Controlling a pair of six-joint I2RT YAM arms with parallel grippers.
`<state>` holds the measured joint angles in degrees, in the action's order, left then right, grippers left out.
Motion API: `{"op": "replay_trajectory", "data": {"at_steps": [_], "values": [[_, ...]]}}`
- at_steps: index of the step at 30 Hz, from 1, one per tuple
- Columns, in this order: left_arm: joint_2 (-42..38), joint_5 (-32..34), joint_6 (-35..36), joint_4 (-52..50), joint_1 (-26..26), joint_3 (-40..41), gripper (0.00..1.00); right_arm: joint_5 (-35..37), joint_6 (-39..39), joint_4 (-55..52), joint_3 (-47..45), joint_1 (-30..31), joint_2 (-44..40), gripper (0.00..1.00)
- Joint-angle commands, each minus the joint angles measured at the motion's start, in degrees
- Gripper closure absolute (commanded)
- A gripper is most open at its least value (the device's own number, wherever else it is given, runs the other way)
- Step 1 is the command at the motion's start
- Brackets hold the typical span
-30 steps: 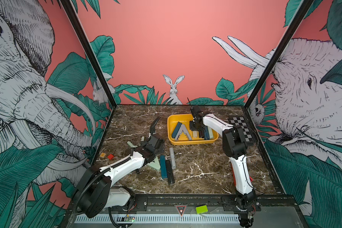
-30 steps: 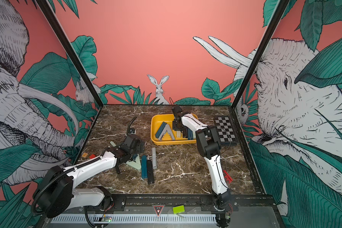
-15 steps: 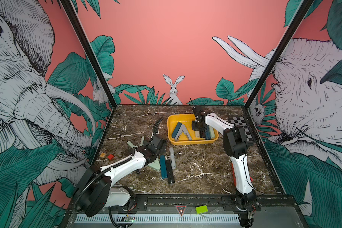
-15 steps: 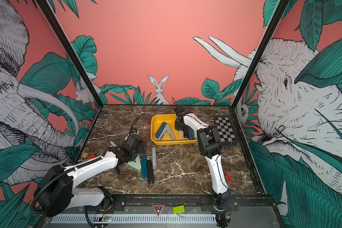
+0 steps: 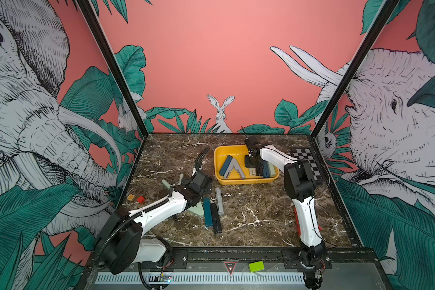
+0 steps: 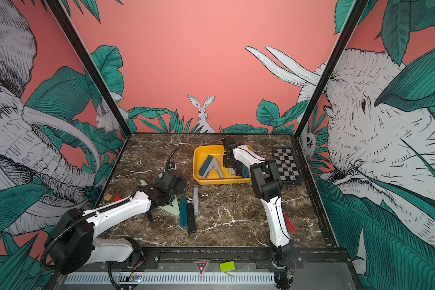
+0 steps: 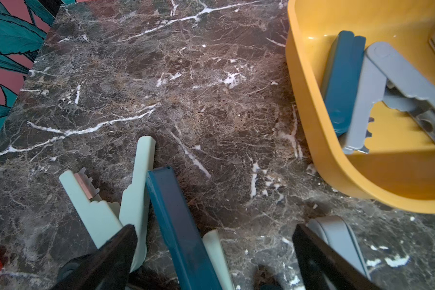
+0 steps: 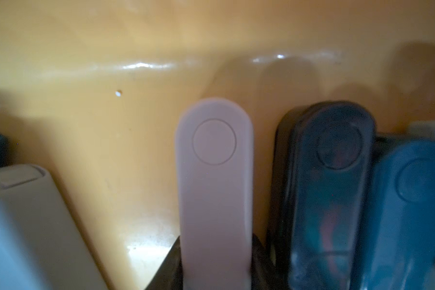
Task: Put the pruning pliers into the storage box
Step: Place the pruning pliers in the storage box.
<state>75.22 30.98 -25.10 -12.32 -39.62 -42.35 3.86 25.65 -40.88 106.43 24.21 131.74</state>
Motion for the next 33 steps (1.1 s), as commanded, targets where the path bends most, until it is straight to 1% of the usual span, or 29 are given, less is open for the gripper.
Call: {"op": "replay_trajectory", "data": {"at_steps": [1,2,4,8,11,15,17,18,19,23,27,33], "values": [[-0.9,1.4,0.2,-0.9,-0.2,-1.2,0.01,0.8,-0.7,-1.9,-3.0,-0.8,-0.3,0.59],[-0.7,1.4,0.1,-1.0,-0.1,-1.2,0.01,-0.4,-0.3,-0.9,-3.6,-0.9,-0.7,0.55],[-0.4,1.1,0.1,-0.8,-0.1,-1.4,0.01,-1.9,0.3,1.2,-4.3,-0.7,-1.5,0.52],[-0.2,0.7,0.2,-1.2,-0.2,-1.9,0.01,-3.0,0.4,1.8,-3.3,-0.8,-2.1,0.50],[-0.4,0.9,0.1,-1.2,-0.1,-1.9,0.01,-3.1,0.2,2.5,-3.1,-0.8,-3.0,0.42],[-0.4,1.0,-0.1,-1.2,-0.1,-1.8,0.01,-3.8,0.2,3.0,-3.0,-0.7,-4.6,0.40],[-0.2,0.9,-0.1,-1.1,-1.9,-1.9,0.01,-3.5,0.3,2.9,-2.9,-0.7,-5.4,0.39],[-0.2,1.0,0.0,-1.1,-1.9,-2.0,0.01,-3.3,0.4,3.0,-3.1,-0.7,-5.8,0.38],[-0.1,1.0,0.1,-1.1,-1.9,-2.1,0.01,-3.1,0.3,2.9,-3.1,-0.7,-6.3,0.35],[0.1,0.8,0.3,-1.1,-2.0,-2.4,0.01,-2.0,0.2,2.9,-3.1,-0.7,-7.7,0.34],[0.2,1.0,0.2,-1.4,-2.6,-2.7,0.01,-1.3,-0.1,0.8,-1.5,-0.8,-7.4,0.34],[0.2,-0.1,-1.0,-2.2,-5.7,-3.8,0.01,-0.5,0.4,5.9,-7.1,-0.7,-13.9,0.34]]}}
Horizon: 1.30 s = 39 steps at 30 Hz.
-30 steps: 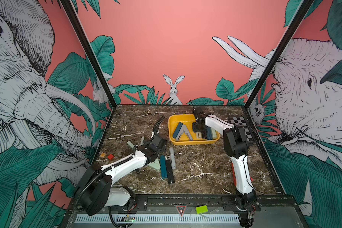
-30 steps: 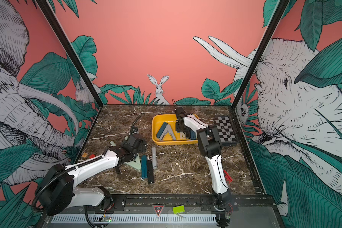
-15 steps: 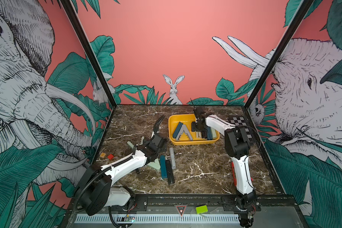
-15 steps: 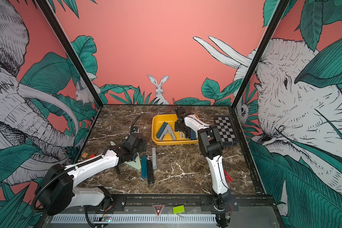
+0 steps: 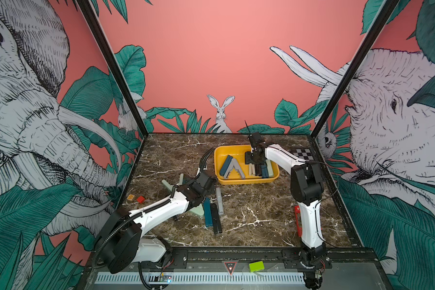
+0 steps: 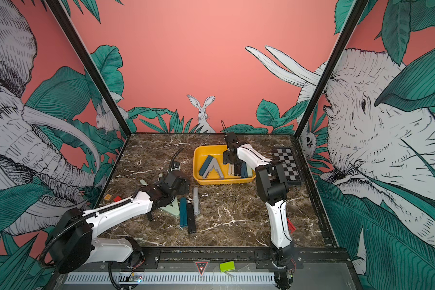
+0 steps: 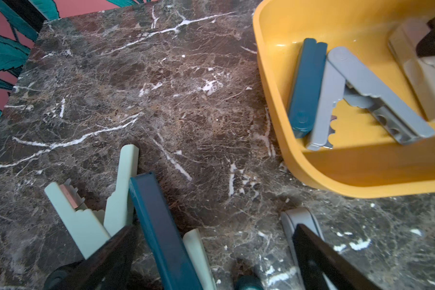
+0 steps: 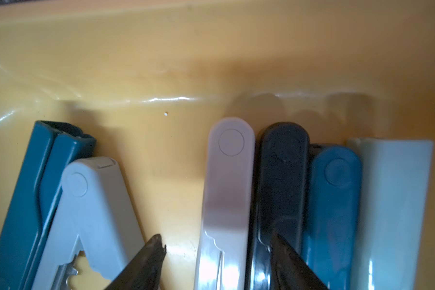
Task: Put the pruning pliers into the storage box
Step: Place the pruning pliers in the storage box, then pick up the pruning pliers from the center of the board.
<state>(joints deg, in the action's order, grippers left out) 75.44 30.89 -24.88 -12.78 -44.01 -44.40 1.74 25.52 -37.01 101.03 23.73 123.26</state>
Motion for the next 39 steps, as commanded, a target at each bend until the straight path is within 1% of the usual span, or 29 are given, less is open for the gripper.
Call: {"op": "replay_trajectory", "data": {"at_steps": [1,5,9,12,16,19,21,24,27,30,32,36,39], "values": [[0.0,-0.4,-1.8,-2.0,-1.6,-1.9,0.01,2.0,0.4,3.1,-2.8,-0.3,-6.6,0.34],[0.6,-4.5,-5.2,-1.6,-3.5,-1.7,0.01,3.8,0.2,6.8,-8.8,-0.3,-12.4,0.34],[2.6,-5.8,-8.0,-2.3,-6.8,-2.6,0.01,4.8,-0.2,9.5,-14.2,-0.4,-17.4,0.33],[4.9,-8.7,-11.4,-3.5,-7.6,-3.8,0.02,5.2,-0.3,9.8,-16.5,-0.8,-19.5,0.33],[7.7,-10.8,-15.0,-3.8,-8.5,-4.7,0.04,4.5,-0.1,10.9,-20.0,-2.2,-22.3,0.33],[10.0,-12.3,-16.3,-3.8,-8.5,-5.7,0.05,4.1,-0.1,11.9,-22.3,-3.1,-24.4,0.32],[12.0,-12.4,-17.2,-3.7,-8.6,-6.6,0.09,3.8,0.0,12.5,-24.1,-3.8,-25.9,0.33],[15.0,-13.9,-19.3,-4.5,-8.5,-8.4,0.20,3.2,-0.1,12.8,-25.5,-4.9,-27.7,0.33],[17.2,-14.6,-21.6,-6.0,-8.5,-10.0,0.25,2.4,0.0,12.8,-28.3,-5.9,-29.7,0.32],[18.3,-14.4,-22.4,-7.0,-8.5,-11.1,0.29,2.1,0.0,13.5,-30.0,-6.6,-31.1,0.32],[19.0,-14.0,-22.5,-7.9,-8.5,-11.8,0.31,1.8,0.0,13.8,-30.7,-7.2,-33.9,0.32],[20.3,-13.1,-23.4,-9.9,-8.5,-12.2,0.32,0.9,0.2,14.3,-32.2,-8.4,-35.4,0.32],[20.5,-12.8,-23.6,-9.4,-8.4,-11.5,0.32,0.4,0.3,14.7,-33.1,-9.1,-36.1,0.32]]}}
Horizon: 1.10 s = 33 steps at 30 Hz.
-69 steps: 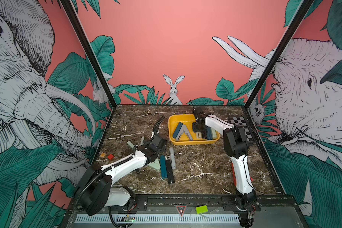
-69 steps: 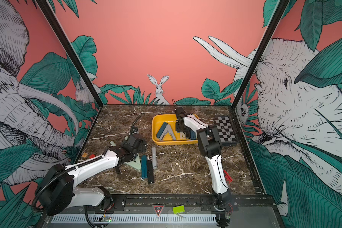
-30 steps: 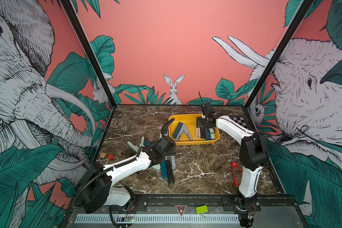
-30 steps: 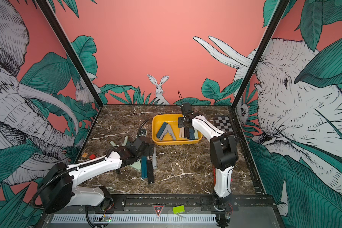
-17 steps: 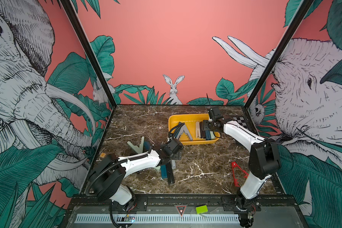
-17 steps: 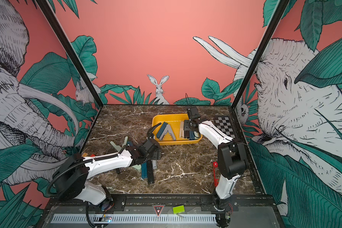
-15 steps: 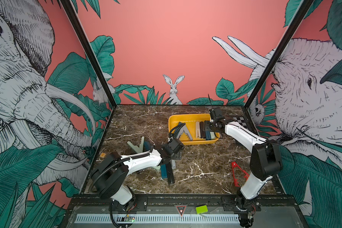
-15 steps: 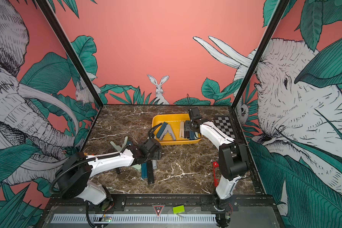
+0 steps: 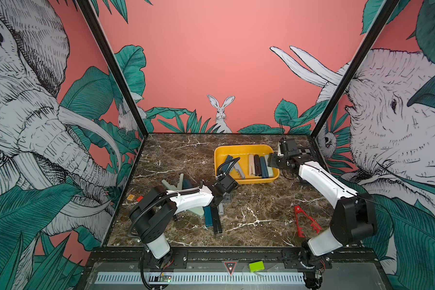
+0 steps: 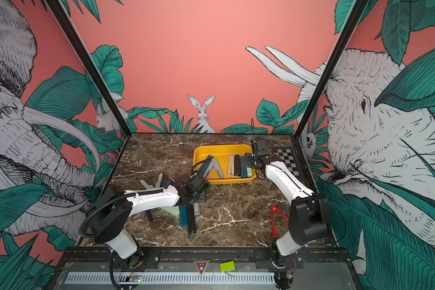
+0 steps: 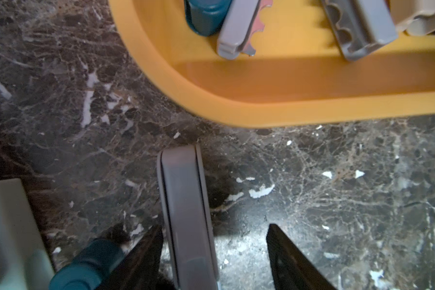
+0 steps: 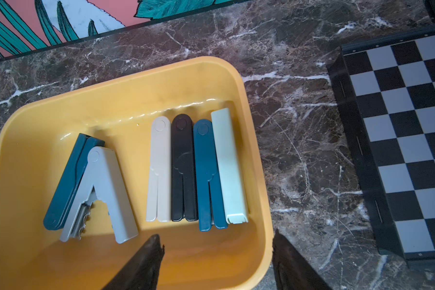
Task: Put the pruning pliers into the storage box
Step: Pick up the pruning pliers from the center of the board.
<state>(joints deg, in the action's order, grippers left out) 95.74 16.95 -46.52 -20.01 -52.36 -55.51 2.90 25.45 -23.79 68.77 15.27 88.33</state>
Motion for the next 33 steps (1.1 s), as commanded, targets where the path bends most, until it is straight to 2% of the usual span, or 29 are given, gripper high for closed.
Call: {"op": "replay_trajectory", "data": {"at_steps": [1,14,18,24,33], "values": [[0.4,1.2,-2.0,-2.0,-0.1,-0.4,0.33,-0.9,0.5,1.6,-1.2,-0.9,-1.2,0.32],[4.9,-0.8,-2.2,0.1,0.2,-1.7,0.50,-2.3,0.7,2.5,-5.5,-4.9,-5.7,0.32],[5.5,-1.8,-2.4,0.7,0.2,-1.7,0.61,-2.7,0.7,2.7,-7.3,-7.5,-7.8,0.32],[3.9,-1.6,-2.3,0.4,0.3,-2.0,0.78,-3.4,0.1,2.6,-9.3,-10.5,-9.8,0.31],[-1.3,0.2,-2.0,0.0,0.2,-2.7,0.86,-4.8,0.0,3.6,-11.6,-12.9,-11.0,0.31]]}}
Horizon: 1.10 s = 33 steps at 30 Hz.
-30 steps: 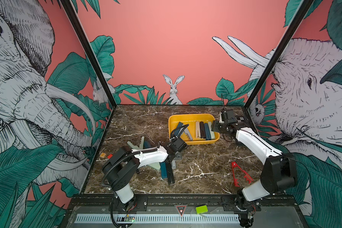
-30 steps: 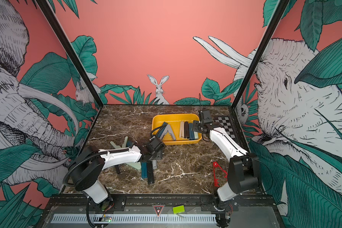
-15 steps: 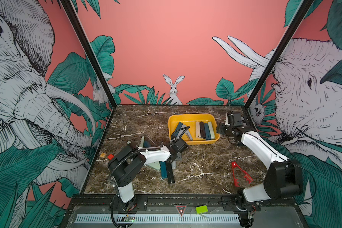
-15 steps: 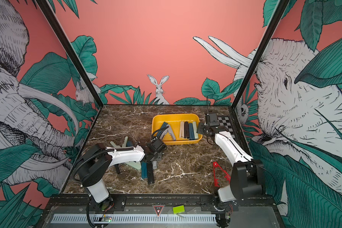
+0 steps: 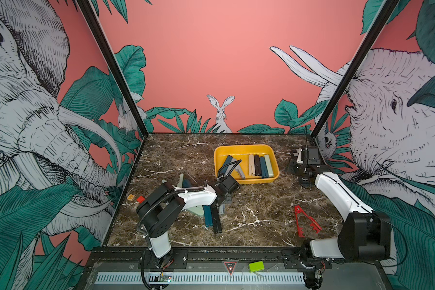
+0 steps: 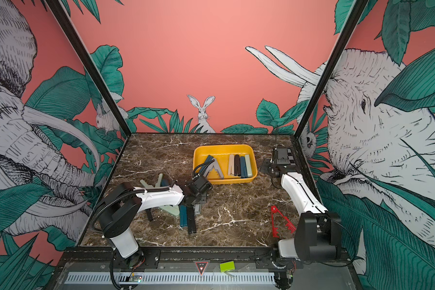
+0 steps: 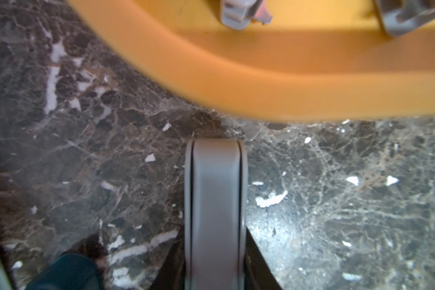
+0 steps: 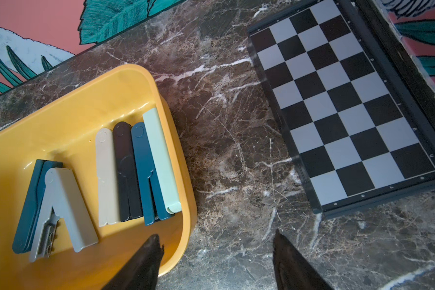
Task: Put the pruning pliers into the storage box
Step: Pick up the pruning pliers from the center of the board, then place the pruning pliers in the storage box.
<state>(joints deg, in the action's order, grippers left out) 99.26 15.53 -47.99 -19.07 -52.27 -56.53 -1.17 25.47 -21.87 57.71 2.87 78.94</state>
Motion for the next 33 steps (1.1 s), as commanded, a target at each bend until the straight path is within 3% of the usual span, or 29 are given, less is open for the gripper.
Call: {"op": "replay_trajectory", "data": {"at_steps": [1,9,14,22,33], "values": [[-5.6,1.9,-0.4,-1.2,0.1,-2.0,0.86,-0.8,0.0,1.7,-0.7,-0.7,-1.8,0.31],[-13.8,3.6,1.5,-3.0,0.1,-4.9,0.88,-0.9,-0.2,2.7,-3.0,-1.4,-3.7,0.31],[-14.1,4.9,5.5,-2.1,0.1,-9.2,0.90,-0.8,-0.4,3.4,-4.5,-1.5,-4.0,0.31],[-6.8,3.1,11.9,2.6,1.5,-17.2,0.90,-1.7,0.1,4.2,-6.5,-1.6,-4.6,0.31],[14.7,-4.6,15.6,7.4,6.0,-37.5,0.90,-1.6,1.0,3.5,-8.1,-1.6,-7.0,0.31]]}}
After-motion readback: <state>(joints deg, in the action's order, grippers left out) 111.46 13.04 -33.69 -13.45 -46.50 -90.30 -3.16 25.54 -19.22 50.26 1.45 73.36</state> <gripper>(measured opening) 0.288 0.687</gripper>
